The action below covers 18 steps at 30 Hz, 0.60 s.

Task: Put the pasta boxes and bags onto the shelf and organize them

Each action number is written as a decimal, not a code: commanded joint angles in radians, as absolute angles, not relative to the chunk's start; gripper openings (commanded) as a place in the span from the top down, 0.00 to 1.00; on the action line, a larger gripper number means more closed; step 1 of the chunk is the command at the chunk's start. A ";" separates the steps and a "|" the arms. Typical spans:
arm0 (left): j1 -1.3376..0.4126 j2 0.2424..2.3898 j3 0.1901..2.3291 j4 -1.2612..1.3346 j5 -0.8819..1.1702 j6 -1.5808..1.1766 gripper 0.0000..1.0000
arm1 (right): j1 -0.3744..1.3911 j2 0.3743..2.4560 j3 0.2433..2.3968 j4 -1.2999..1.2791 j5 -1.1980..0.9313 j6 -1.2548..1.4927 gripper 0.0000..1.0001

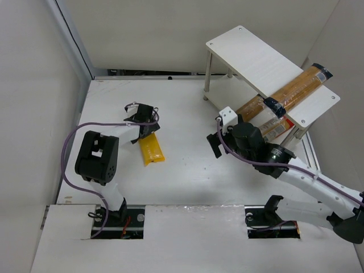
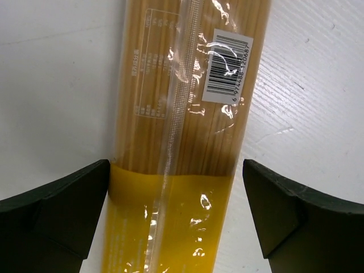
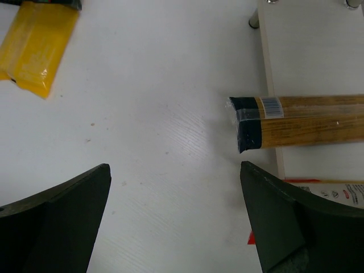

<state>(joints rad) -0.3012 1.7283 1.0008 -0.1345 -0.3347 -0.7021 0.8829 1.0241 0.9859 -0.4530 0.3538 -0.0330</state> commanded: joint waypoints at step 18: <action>-0.310 1.746 1.137 -0.220 -0.348 -0.606 1.00 | 0.881 0.824 0.962 -0.505 0.443 0.028 0.00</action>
